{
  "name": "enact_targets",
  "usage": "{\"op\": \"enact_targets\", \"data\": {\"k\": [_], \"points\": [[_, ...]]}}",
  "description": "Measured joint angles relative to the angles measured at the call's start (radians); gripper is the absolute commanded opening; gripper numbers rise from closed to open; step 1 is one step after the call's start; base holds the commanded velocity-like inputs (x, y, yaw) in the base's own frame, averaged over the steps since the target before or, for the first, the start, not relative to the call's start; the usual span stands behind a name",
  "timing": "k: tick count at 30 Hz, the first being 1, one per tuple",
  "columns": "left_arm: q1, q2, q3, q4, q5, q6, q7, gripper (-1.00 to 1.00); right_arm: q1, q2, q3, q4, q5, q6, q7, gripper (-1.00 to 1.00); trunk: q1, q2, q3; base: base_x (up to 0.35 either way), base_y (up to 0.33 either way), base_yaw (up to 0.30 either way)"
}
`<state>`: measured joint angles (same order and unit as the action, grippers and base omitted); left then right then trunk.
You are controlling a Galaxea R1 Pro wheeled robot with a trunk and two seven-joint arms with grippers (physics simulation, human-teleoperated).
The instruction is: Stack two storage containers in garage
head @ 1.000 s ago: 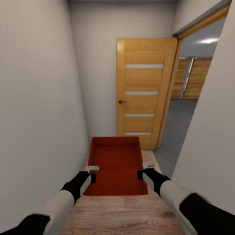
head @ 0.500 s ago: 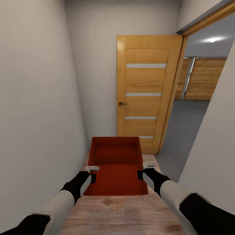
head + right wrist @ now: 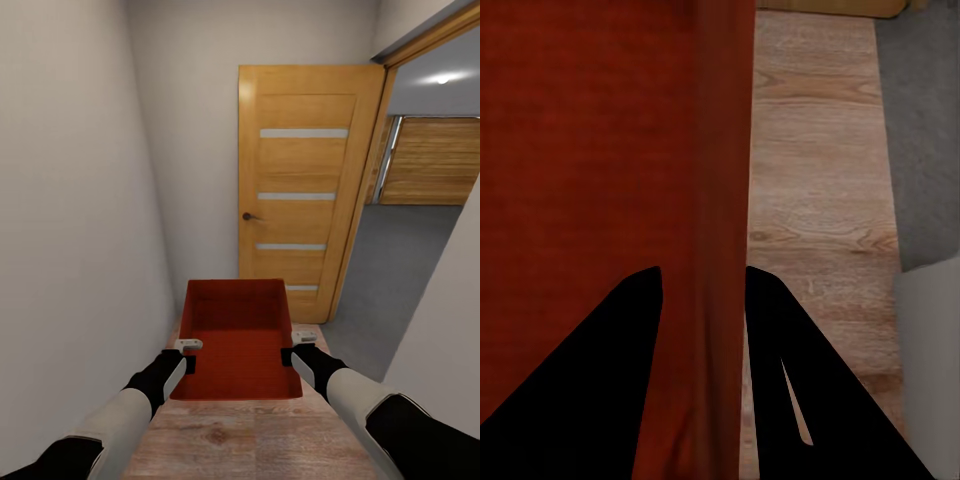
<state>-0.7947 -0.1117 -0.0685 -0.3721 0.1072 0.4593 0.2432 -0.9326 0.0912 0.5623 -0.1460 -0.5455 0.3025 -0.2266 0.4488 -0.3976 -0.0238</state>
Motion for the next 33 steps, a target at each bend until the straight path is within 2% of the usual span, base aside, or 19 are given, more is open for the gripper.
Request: {"op": "enact_targets", "data": {"k": [9, 21, 33], "points": [[0.0, 0.0, 0.0, -0.002, -0.001, 0.001, 0.0, -1.0, 0.0, 0.0, -0.002, 0.0, 0.002, 0.0, 0.001, -1.0, 0.0, 0.0, 0.0, 0.318, 0.0, 0.0], [0.0, 0.0, 0.0, -0.003, -0.003, 0.004, 0.0, -1.0, 0.0, 0.0, -0.001, 0.0, -0.001, -0.001, 0.001, -1.0, 0.001, 0.0, 0.0, 0.028, 0.0, -0.002], [0.0, 0.002, -0.003, -0.003, 0.003, 0.003, 0.0, -1.0, 0.0, 0.001, -0.001, 0.0, -0.002, 0.0, -0.002, -1.0, 0.001, 0.0, 0.0, 0.0, 0.0, -0.245]]}}
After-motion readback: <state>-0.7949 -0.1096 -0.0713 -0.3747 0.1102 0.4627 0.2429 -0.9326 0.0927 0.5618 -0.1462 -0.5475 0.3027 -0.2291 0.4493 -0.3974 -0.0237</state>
